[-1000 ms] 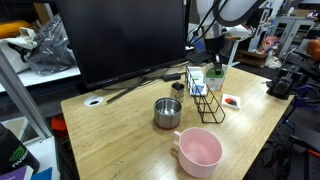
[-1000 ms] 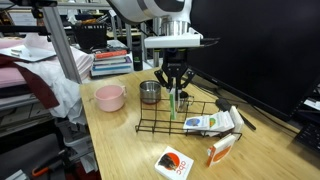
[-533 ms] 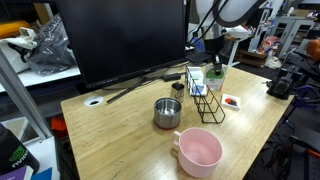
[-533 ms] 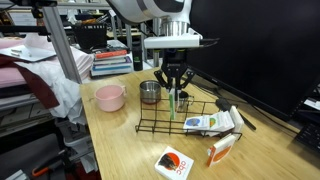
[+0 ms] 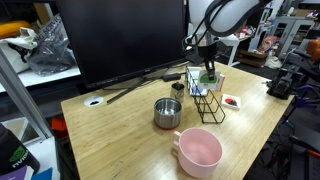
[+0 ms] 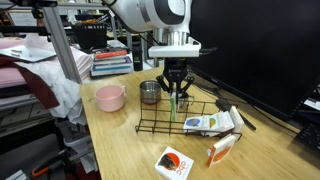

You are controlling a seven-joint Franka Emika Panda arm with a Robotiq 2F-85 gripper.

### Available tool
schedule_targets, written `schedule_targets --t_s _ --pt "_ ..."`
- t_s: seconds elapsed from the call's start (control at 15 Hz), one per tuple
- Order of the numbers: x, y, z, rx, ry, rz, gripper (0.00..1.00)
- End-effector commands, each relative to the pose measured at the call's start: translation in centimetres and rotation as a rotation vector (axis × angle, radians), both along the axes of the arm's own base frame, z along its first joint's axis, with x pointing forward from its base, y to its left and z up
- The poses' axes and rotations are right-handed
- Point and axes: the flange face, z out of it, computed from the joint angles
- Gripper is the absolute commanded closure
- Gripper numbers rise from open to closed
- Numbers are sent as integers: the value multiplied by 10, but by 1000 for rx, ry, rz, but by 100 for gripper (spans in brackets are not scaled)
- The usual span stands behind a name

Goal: Pick one booklet on the table and put it in the booklet holder

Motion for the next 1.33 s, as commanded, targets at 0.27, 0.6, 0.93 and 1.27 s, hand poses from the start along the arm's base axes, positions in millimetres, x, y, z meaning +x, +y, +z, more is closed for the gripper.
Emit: schedule_targets --t_s 0.27,0.6,0.93,1.27 --pt "26 -3 -16 15 8 43 96" --pt "26 -9 -38 38 44 56 96" --pt "28 -11 -41 98 46 97 96" --pt "29 -13 -49 138 61 121 96"
